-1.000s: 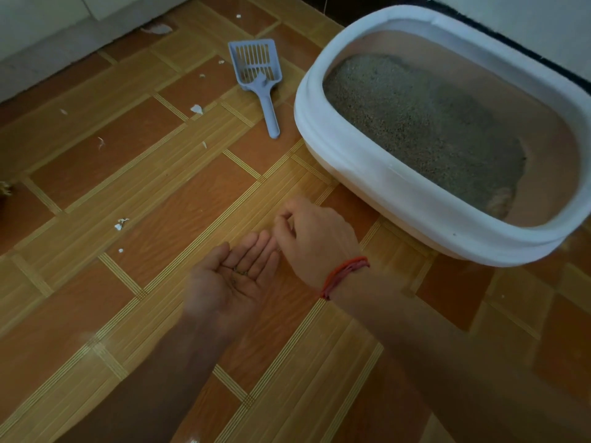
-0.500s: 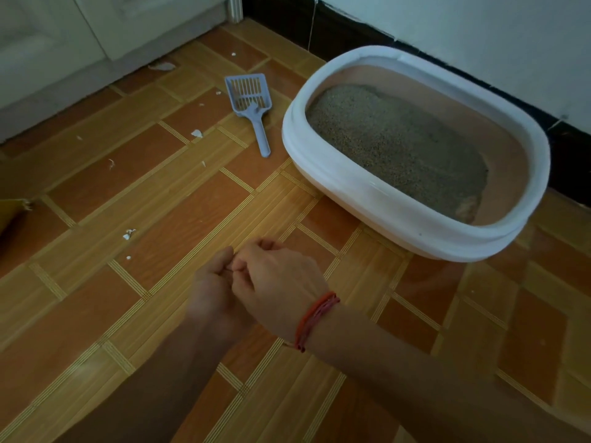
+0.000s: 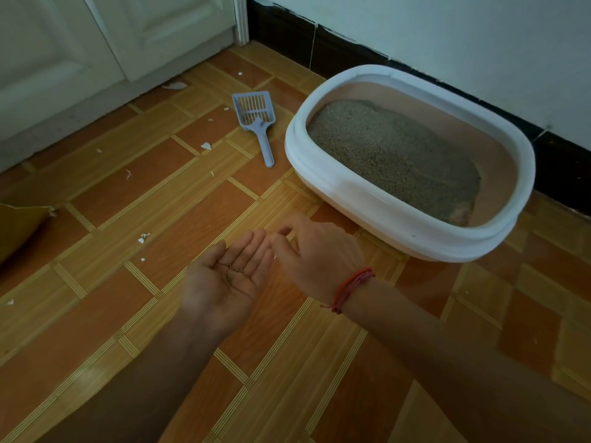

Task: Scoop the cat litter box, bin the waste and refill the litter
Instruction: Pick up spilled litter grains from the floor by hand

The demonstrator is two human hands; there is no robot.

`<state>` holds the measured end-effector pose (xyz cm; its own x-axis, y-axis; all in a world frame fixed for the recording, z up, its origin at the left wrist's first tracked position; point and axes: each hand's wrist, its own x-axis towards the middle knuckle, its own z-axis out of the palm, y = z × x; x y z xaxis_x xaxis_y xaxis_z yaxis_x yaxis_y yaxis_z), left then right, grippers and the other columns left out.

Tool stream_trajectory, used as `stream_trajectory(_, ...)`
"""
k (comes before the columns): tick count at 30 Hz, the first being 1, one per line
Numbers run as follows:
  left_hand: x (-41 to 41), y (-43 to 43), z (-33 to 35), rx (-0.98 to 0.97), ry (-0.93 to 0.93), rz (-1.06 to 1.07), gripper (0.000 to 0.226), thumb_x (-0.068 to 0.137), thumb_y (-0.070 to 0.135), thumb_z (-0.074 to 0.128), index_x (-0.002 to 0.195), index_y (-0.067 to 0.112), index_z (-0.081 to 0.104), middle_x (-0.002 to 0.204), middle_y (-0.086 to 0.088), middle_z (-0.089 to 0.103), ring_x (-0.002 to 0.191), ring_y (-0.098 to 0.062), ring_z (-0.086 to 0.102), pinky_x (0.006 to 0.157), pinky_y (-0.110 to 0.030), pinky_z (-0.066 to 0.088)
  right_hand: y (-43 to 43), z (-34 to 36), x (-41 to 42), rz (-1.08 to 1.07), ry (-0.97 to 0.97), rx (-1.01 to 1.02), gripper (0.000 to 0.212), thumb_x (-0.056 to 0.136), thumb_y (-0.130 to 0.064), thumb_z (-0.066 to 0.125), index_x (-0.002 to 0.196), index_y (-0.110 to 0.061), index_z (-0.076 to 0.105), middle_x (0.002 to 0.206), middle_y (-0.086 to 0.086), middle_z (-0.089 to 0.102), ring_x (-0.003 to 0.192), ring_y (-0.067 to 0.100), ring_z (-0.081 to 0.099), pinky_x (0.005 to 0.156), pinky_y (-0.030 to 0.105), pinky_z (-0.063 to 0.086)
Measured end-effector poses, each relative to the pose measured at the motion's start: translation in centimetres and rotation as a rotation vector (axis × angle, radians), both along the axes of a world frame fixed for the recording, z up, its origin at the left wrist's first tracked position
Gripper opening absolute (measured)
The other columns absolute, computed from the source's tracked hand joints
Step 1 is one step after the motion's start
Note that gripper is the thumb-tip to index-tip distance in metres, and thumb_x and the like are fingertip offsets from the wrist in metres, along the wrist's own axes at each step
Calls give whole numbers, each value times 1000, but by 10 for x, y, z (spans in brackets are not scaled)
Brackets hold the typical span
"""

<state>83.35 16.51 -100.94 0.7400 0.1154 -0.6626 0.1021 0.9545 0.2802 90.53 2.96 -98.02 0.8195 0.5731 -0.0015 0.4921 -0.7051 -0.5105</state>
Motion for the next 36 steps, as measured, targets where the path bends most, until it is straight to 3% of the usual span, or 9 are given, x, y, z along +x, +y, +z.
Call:
stream_trajectory(7, 0, 2, 11, 23, 39, 41, 49, 105, 25, 31, 106, -6, 68, 112, -20, 71, 100, -33, 71, 95, -41, 50, -22, -6, 15, -108, -15, -17, 22, 99, -41, 42, 106, -26, 56, 64, -6, 59, 61, 10, 58, 62, 36, 54)
stream_trajectory(10, 1, 5, 12, -7, 25, 84, 57, 104, 24, 31, 90, -10, 75, 111, -21, 72, 98, -34, 72, 94, -42, 50, -31, -6, 20, -108, 10, -56, 25, 99, -44, 41, 108, -27, 56, 79, -9, 61, 73, 9, 59, 69, 34, 53)
stream_trajectory(16, 11, 6, 31, 43, 54, 75, 47, 105, 23, 30, 109, -7, 66, 110, -21, 72, 98, -34, 72, 93, -42, 51, -44, 2, 27, -134, 55, -115, 26, 99, -46, 40, 109, -27, 55, 96, -6, 57, 83, 14, 57, 72, 29, 47)
stream_trajectory(21, 16, 2, 79, 3, 52, 99, 58, 105, 23, 29, 91, -10, 74, 109, -21, 72, 97, -35, 72, 90, -42, 53, -50, 38, 22, -127, 66, -233, 35, 99, -48, 39, 117, -23, 54, 108, 3, 52, 93, 22, 54, 80, 39, 49)
stream_trajectory(25, 17, -9, 144, -34, 47, 97, 50, 105, 24, 30, 106, -8, 68, 110, -21, 72, 97, -34, 72, 91, -41, 54, -55, 96, 18, -141, 48, -290, 40, 96, -49, 40, 118, -20, 56, 107, 8, 52, 95, 26, 52, 82, 44, 49)
stream_trajectory(29, 18, -16, 229, -52, 62, 92, 48, 105, 24, 29, 109, -7, 66, 110, -21, 72, 99, -33, 72, 92, -41, 53, -64, 183, 20, -115, 13, -351, 51, 95, -54, 36, 133, -23, 49, 114, 9, 51, 100, 27, 51, 85, 44, 47)
stream_trajectory(33, 24, -16, 337, -66, 45, 97, 46, 105, 25, 30, 110, -7, 64, 111, -20, 72, 98, -32, 72, 88, -41, 54, -72, 290, 29, -111, -47, -436, 55, 94, -57, 36, 141, -29, 41, 131, 10, 47, 114, 31, 46, 92, 45, 42)
stream_trajectory(36, 37, -14, 422, -61, 22, 72, 46, 104, 25, 31, 110, -6, 64, 113, -20, 71, 101, -32, 71, 91, -42, 54, -73, 377, 39, -142, -54, -446, 69, 87, -67, 24, 144, -31, 35, 144, 11, 39, 125, 34, 39, 102, 49, 38)
